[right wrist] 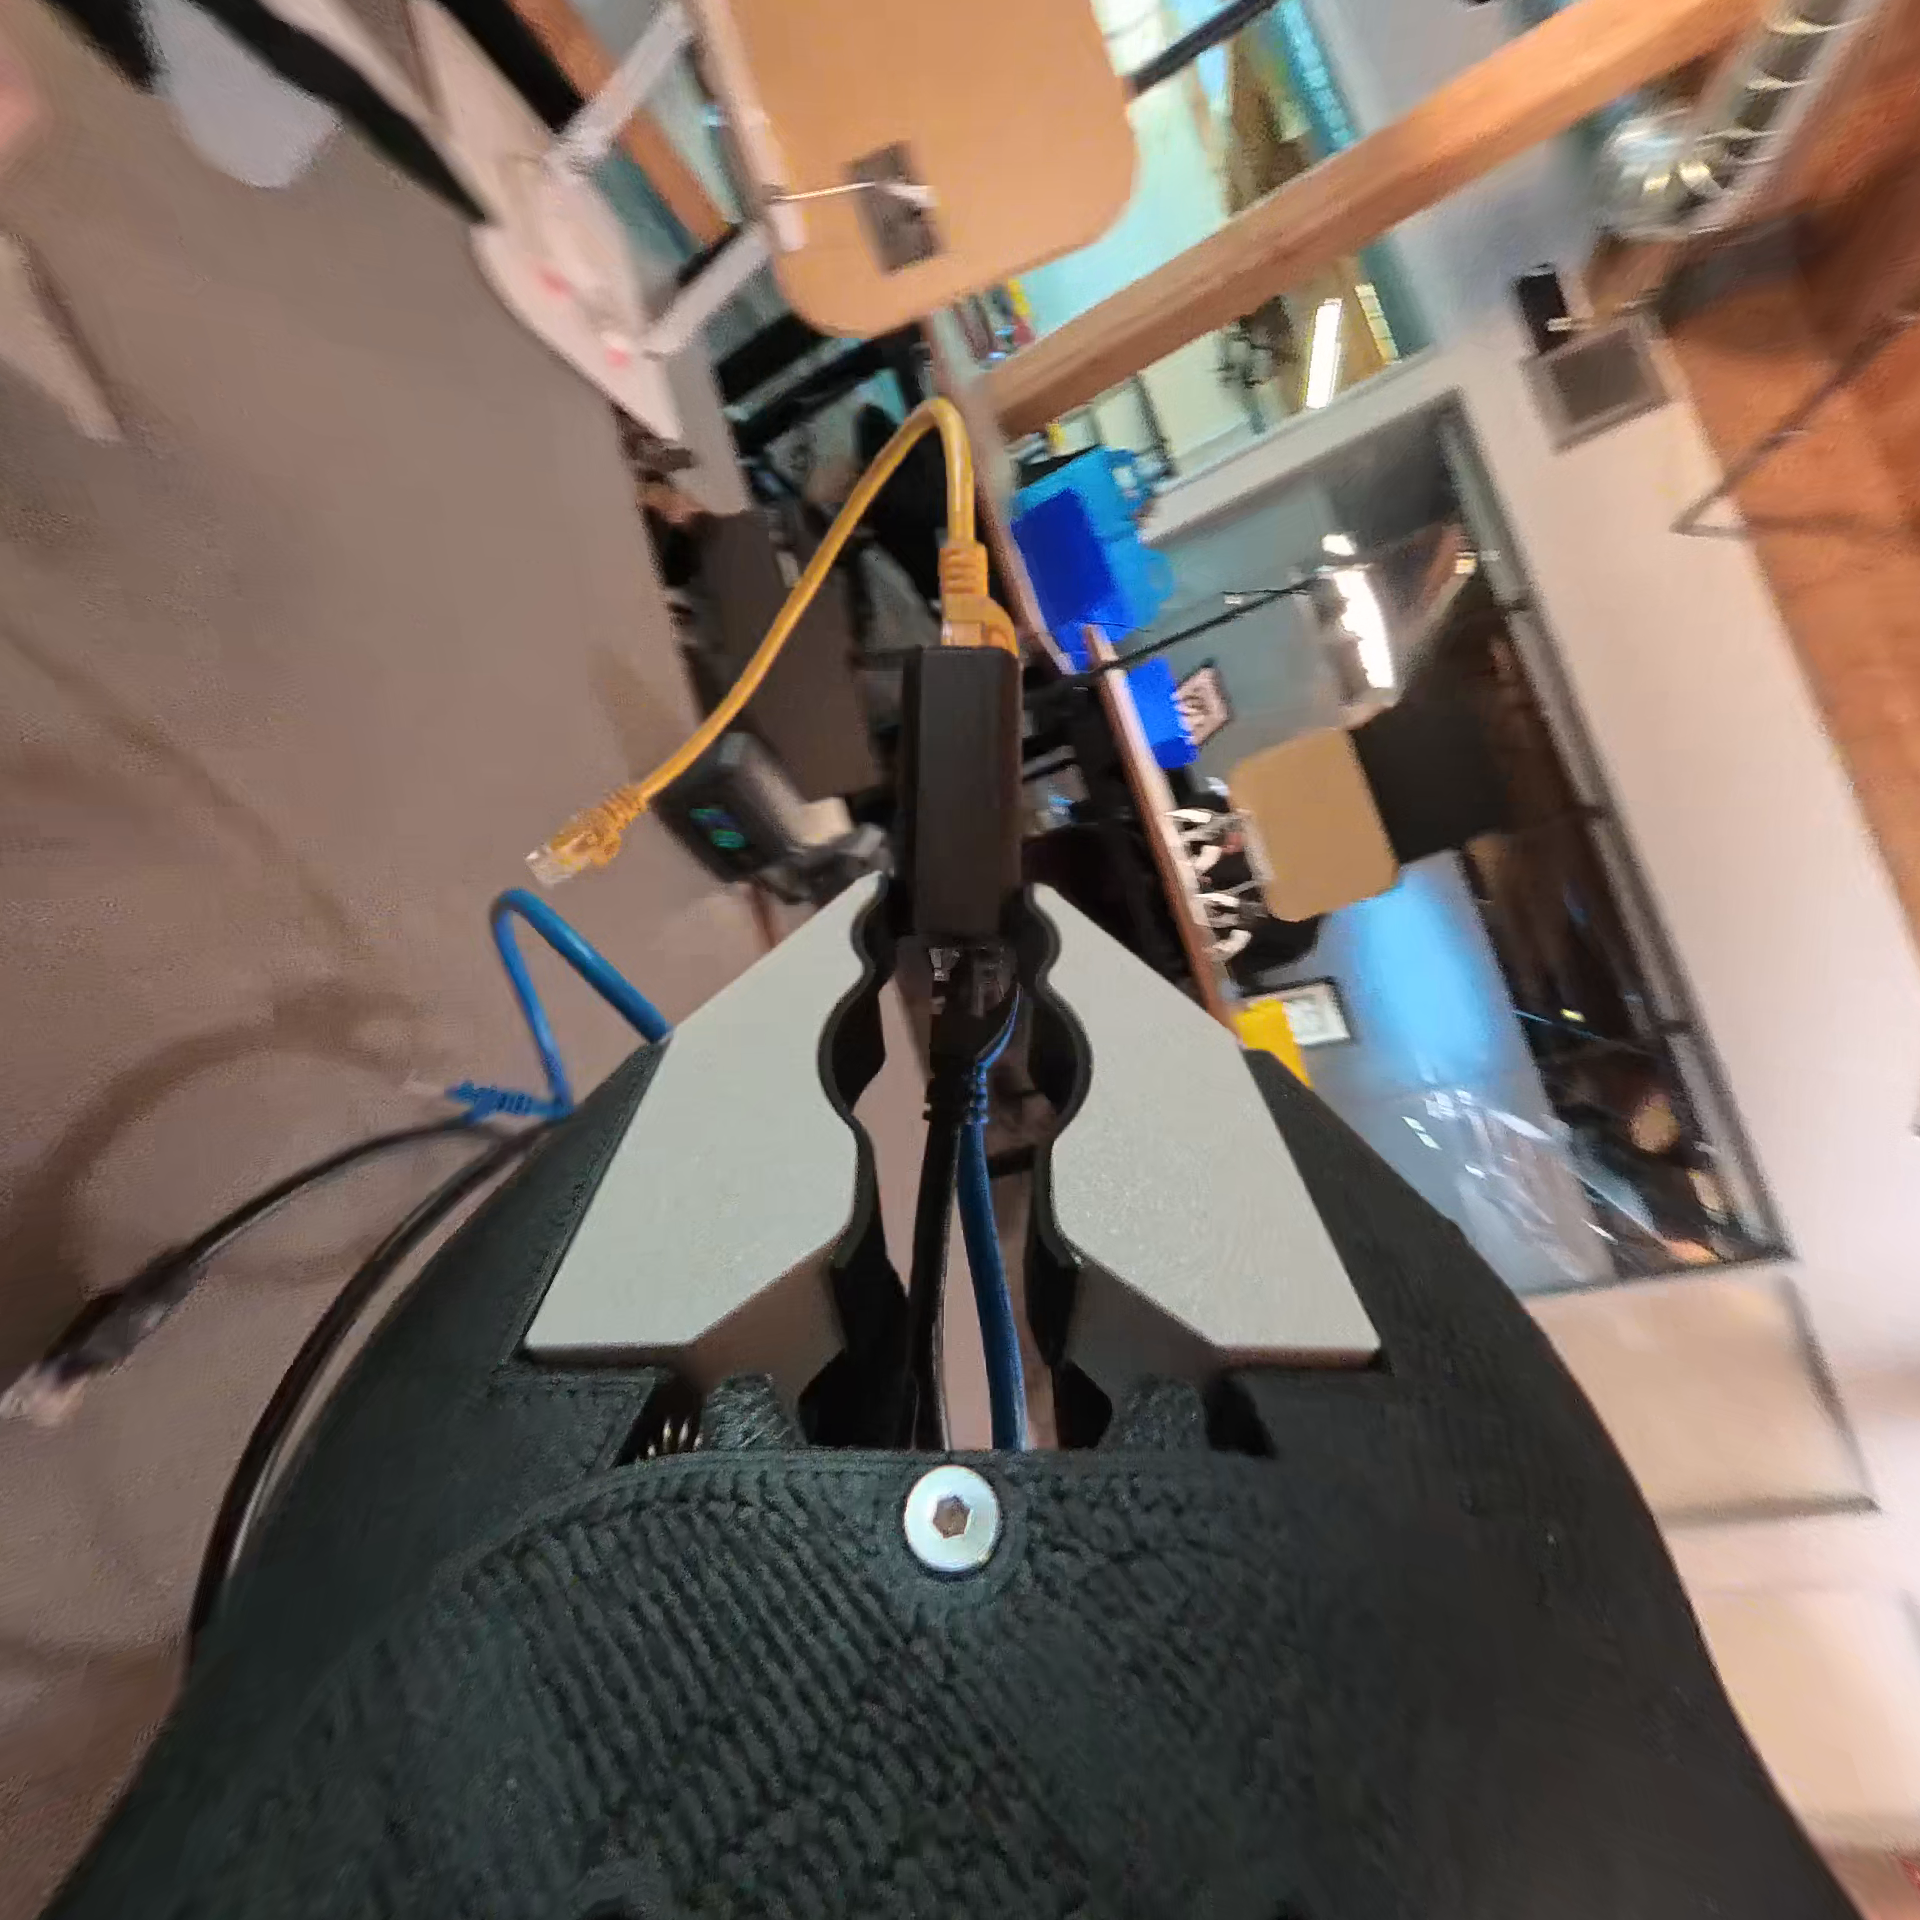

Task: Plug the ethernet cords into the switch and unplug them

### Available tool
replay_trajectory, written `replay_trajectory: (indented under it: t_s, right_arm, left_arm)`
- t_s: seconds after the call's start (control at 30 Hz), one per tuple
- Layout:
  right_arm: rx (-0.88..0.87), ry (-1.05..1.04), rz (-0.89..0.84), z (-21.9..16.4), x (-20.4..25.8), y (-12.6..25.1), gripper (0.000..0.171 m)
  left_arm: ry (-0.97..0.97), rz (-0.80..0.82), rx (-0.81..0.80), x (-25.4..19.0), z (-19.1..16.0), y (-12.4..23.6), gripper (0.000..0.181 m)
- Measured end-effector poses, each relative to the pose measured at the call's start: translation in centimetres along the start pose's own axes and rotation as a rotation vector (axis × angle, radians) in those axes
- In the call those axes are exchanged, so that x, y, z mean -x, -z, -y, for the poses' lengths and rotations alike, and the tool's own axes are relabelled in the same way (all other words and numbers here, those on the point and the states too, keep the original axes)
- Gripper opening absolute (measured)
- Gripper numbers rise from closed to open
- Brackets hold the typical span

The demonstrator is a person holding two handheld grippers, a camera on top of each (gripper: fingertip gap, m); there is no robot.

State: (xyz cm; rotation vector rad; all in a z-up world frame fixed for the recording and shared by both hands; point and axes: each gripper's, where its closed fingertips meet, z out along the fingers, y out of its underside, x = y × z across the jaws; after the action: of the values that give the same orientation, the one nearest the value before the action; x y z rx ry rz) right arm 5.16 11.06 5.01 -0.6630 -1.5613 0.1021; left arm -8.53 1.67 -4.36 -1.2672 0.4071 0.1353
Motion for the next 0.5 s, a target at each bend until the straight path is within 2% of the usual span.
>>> replay_trajectory:
  t_s: [0.3, 0.5]
  right_arm:
    - [0.052, 0.081, -0.267, -1.9, -17.8, 8.1, 0.021]
    - [0.085, 0.007, -0.36, -5.6, -24.7, 12.8, 0.021]
  left_arm:
    - [-0.001, 0.024, 0.084, 0.2, -2.2, -0.4, 0.117]
    - [-0.005, 0.021, 0.103, 0.1, -2.6, -0.4, 0.116]
